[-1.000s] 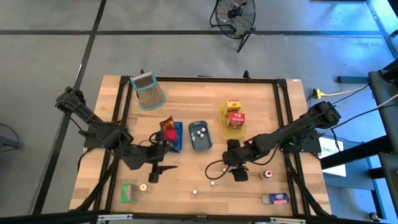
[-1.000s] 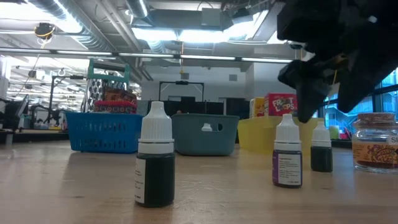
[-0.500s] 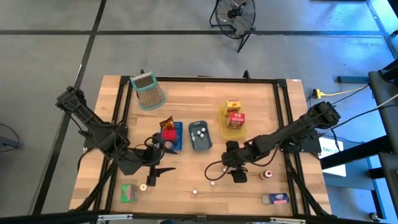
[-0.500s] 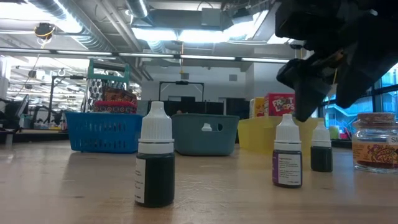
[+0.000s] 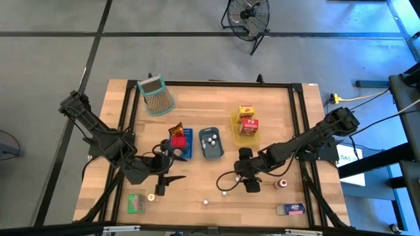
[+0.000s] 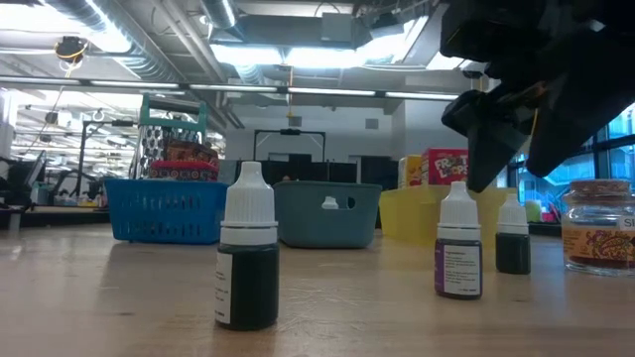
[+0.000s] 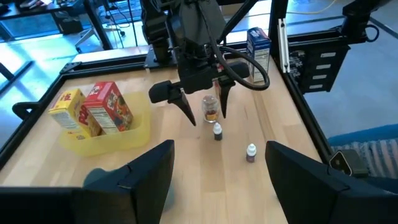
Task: Pick & Place Kitchen Items
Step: Put the small food coloring bottle into the gray bin
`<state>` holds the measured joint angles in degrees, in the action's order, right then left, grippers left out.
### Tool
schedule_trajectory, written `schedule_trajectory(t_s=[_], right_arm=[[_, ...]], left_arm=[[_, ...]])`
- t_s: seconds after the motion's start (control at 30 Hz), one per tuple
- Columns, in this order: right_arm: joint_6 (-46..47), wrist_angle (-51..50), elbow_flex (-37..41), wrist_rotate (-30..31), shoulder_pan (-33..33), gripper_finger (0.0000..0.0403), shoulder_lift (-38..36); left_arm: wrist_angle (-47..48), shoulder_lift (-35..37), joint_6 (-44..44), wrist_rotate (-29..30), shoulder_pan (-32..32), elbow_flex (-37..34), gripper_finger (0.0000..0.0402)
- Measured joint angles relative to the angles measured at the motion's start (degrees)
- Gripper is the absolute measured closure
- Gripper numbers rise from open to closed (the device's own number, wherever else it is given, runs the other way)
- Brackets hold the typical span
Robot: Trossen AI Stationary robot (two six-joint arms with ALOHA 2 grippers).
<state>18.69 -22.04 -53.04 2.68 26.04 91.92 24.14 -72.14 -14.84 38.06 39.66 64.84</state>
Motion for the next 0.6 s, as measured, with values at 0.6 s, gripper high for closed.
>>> schedule_trajectory(t_s=[0.6], right_arm=[[-1.5, 1.8, 0.0, 0.8, 0.5, 0.013, 0.0]], left_arm=[[0.0, 0.0, 0.6, -0.2, 0.4, 0.0, 0.0153]])
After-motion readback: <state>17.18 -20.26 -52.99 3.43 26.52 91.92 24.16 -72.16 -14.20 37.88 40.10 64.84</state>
